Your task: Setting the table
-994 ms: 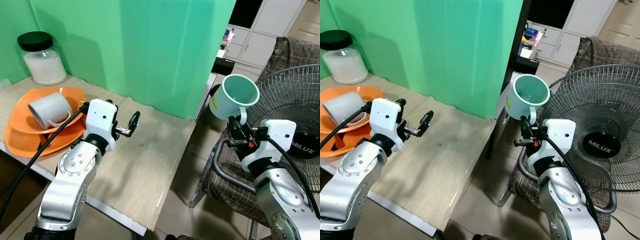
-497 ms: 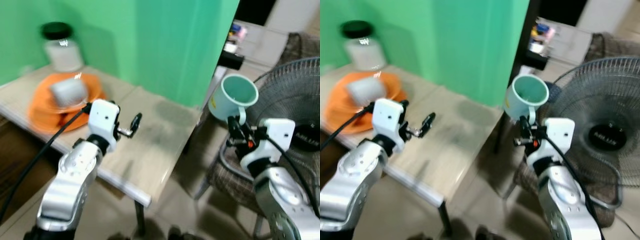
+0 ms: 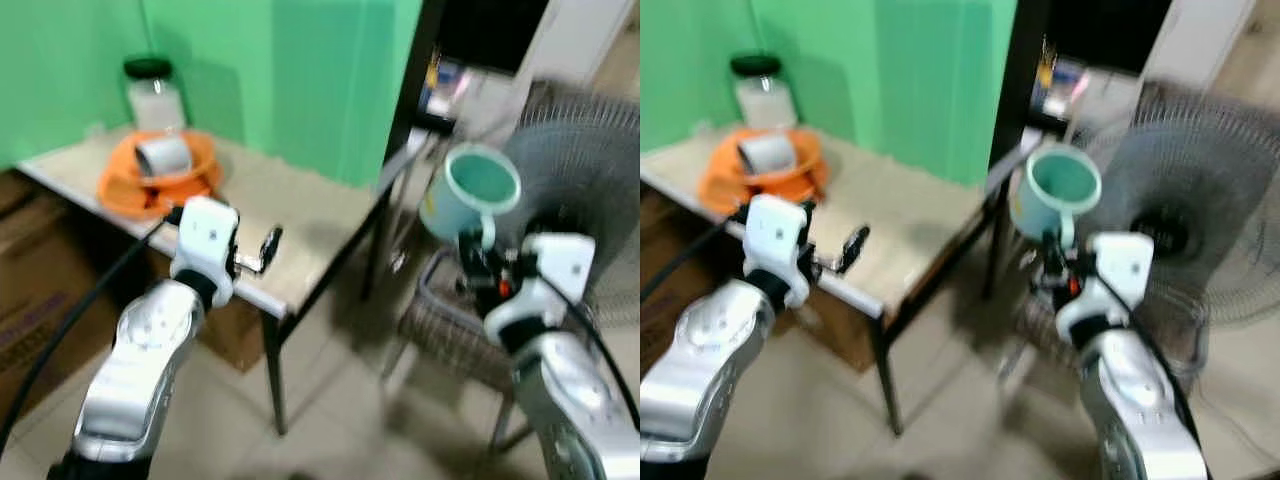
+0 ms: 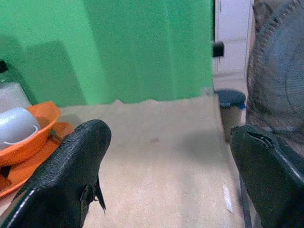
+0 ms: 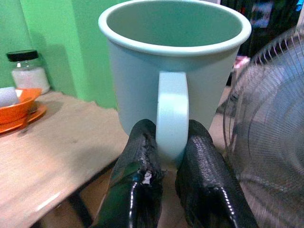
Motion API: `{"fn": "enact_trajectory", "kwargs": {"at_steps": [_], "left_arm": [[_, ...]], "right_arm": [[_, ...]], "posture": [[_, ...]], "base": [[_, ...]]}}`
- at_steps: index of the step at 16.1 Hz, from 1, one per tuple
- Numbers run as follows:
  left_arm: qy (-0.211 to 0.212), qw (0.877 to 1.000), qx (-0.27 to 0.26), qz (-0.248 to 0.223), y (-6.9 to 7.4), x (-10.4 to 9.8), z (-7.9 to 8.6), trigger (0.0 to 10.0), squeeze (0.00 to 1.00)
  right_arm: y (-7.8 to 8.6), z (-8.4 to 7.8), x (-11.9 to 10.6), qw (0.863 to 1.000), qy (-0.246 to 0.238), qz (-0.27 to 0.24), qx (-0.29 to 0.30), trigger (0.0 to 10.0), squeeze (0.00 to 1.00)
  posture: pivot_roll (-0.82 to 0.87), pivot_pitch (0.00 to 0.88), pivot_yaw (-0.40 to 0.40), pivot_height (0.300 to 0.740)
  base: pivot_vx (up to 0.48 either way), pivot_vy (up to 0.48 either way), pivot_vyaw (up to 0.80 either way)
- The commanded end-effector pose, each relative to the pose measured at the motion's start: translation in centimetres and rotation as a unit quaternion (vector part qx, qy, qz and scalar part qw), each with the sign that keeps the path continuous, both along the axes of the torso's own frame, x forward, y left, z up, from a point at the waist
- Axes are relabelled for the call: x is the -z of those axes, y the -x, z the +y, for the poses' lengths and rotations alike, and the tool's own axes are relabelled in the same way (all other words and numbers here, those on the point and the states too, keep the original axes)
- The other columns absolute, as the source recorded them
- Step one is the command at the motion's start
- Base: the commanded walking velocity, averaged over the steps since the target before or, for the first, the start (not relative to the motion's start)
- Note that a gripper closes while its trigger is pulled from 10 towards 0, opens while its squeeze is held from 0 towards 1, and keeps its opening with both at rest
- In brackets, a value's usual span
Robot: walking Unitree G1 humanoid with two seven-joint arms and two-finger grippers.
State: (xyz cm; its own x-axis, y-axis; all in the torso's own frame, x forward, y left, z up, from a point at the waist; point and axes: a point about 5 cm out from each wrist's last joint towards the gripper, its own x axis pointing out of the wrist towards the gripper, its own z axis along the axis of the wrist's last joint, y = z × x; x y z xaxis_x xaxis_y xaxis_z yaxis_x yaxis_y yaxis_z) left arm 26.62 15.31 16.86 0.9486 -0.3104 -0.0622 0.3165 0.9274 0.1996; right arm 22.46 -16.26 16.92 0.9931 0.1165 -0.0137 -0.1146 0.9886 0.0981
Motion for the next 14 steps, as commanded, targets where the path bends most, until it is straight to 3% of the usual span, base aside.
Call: {"fn": "enact_trajectory", "kwargs": {"at_steps": [1, 14], "left_arm": [[0.0, 1.0, 0.007, -0.01, -0.22, -0.54, -0.31, 10.0, 0.0], [-0.002, 1.0, -0.009, -0.015, -0.66, -0.72, -0.09, 10.0, 0.0]], "right_arm": [[0.0, -0.47, -0.27, 1.0, 0.009, -0.005, 0.01, 10.0, 0.0], [-0.41, -0.82, -0.34, 0.999, 0.03, 0.005, 0.027, 10.0, 0.0]], "posture": [[0.06, 0.0, -0.038, 0.74], [0.06, 0.0, -0.04, 0.74]], "base": [[0.0, 0.0, -0.8], [0.0, 0.0, -0.8]]}}
